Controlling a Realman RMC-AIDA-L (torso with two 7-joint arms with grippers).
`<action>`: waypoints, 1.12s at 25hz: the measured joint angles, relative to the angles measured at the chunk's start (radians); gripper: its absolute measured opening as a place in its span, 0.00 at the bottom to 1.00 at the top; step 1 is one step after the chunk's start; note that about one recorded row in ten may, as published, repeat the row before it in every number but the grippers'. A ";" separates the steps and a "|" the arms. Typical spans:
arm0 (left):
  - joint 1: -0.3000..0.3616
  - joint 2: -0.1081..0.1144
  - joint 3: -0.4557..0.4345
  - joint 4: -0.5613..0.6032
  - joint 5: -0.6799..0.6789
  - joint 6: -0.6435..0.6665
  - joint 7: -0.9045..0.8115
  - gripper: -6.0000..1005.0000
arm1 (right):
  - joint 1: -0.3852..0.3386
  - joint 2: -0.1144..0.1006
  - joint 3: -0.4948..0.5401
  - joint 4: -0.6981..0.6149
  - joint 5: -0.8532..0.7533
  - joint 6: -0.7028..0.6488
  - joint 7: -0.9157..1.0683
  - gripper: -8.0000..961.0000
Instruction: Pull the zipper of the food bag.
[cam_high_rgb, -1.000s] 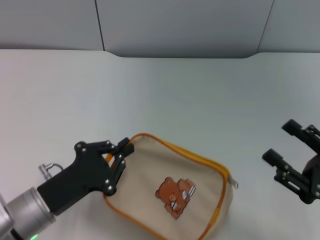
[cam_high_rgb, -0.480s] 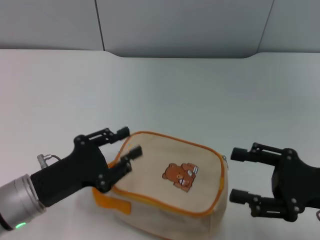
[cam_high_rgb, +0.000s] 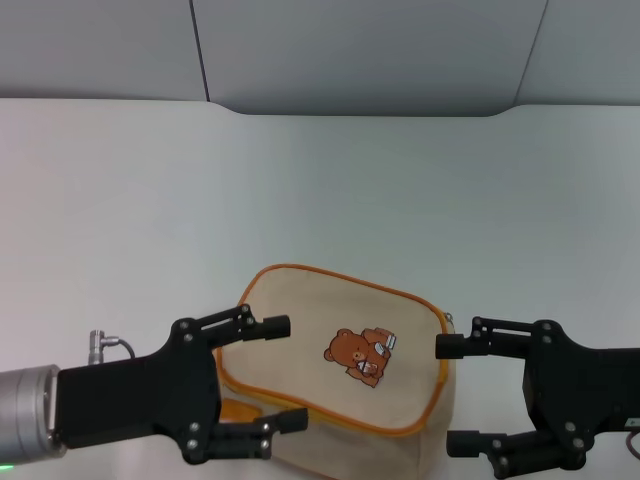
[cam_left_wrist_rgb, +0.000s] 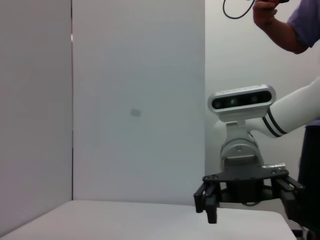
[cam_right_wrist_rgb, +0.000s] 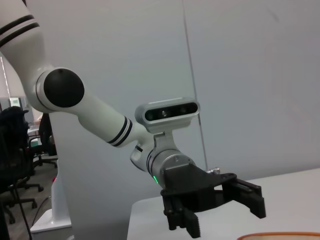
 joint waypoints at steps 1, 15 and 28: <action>0.003 0.002 0.001 0.002 0.007 0.006 -0.003 0.75 | 0.000 0.000 0.000 -0.001 -0.001 0.000 0.000 0.87; 0.013 0.008 -0.004 0.008 0.027 0.035 -0.008 0.83 | -0.002 0.002 0.006 -0.005 -0.002 0.003 -0.001 0.87; 0.032 0.008 -0.005 0.009 0.022 0.044 -0.001 0.83 | -0.012 0.002 0.003 -0.005 -0.002 0.014 -0.010 0.87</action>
